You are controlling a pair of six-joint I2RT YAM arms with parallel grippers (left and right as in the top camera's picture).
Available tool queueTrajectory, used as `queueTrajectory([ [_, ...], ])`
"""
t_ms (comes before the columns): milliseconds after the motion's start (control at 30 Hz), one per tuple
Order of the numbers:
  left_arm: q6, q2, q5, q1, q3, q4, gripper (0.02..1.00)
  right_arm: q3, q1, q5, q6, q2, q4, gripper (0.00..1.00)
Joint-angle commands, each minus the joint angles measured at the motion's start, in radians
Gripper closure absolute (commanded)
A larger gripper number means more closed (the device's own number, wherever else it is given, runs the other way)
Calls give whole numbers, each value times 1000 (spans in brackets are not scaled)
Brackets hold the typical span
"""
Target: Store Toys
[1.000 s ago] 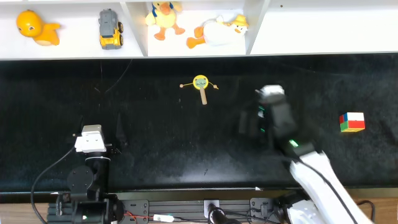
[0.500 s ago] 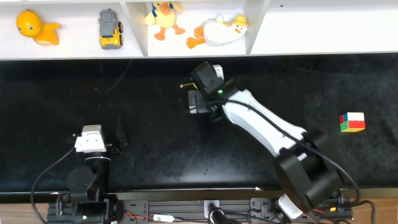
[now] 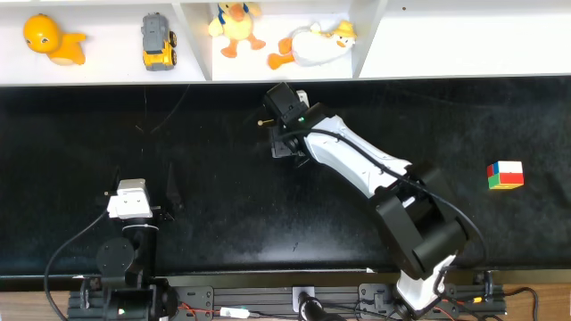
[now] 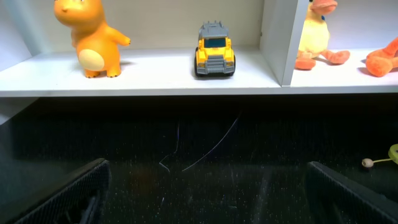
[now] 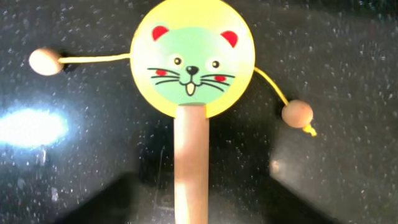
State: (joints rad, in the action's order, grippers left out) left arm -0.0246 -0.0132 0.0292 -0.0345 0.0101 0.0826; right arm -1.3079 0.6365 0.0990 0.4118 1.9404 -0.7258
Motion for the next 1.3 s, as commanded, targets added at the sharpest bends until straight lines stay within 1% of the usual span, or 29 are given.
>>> queueTrajectory([
  [33, 7, 10, -9, 2, -2, 2, 20, -17, 6, -22, 3, 21, -5, 726],
  [100, 7, 10, -9, 2, -2, 2, 20, -17, 6, -22, 3, 14, -16, 831],
  [200, 7, 10, -9, 2, -2, 2, 20, -16, -4, -22, -1, -12, -44, 886],
  [233, 7, 10, -9, 2, -2, 2, 20, -13, -11, -21, -3, -32, -57, 945],
  [267, 7, 10, -9, 2, -2, 2, 20, -6, -18, -21, -16, -51, -64, 958],
  [333, 7, 10, -9, 2, -2, 2, 20, 31, -39, -21, -53, -117, -70, 958],
  [433, 7, 10, -9, 2, -2, 2, 20, 126, -93, -21, -69, -251, -73, 958],
  [500, 7, 10, -9, 2, -2, 2, 20, 203, -143, -21, -69, -358, -80, 958],
  [567, 7, 10, -9, 2, -2, 2, 20, 268, -198, -20, -91, -468, -98, 958],
  [633, 7, 10, -10, 2, -2, 2, 20, 313, -268, -4, -143, -585, -142, 956],
  [700, 7, 10, -9, 2, -2, 2, 20, 323, -359, 49, -195, -686, -212, 958],
  [733, 7, 10, -9, 2, -2, 2, 20, 323, -389, 63, -217, -711, -227, 958],
  [767, 7, 10, -9, 2, -2, 2, 20, 323, -481, 82, -298, -766, -242, 950],
  [800, 7, 10, -9, 2, -2, 2, 20, 322, -520, 82, -338, -777, -237, 945],
  [867, 7, 10, -10, 2, -2, 2, 20, 312, -589, 81, -405, -782, -211, 954],
  [900, 7, 10, -9, 2, -2, 2, 20, 302, -632, 81, -462, -771, -167, 947],
  [1000, 7, 10, -10, 2, -2, 2, 20, 274, -680, 78, -557, -715, -62, 934],
  [1067, 7, 10, -9, 2, -2, 2, 20, 251, -693, 74, -578, -660, 4, 930],
  [1133, 7, 10, -9, 2, -2, 2, 20, 225, -697, 61, -578, -594, 66, 928],
  [1300, 7, 10, -10, 2, -2, 2, 20, 146, -694, -31, -592, -408, 188, 921],
])
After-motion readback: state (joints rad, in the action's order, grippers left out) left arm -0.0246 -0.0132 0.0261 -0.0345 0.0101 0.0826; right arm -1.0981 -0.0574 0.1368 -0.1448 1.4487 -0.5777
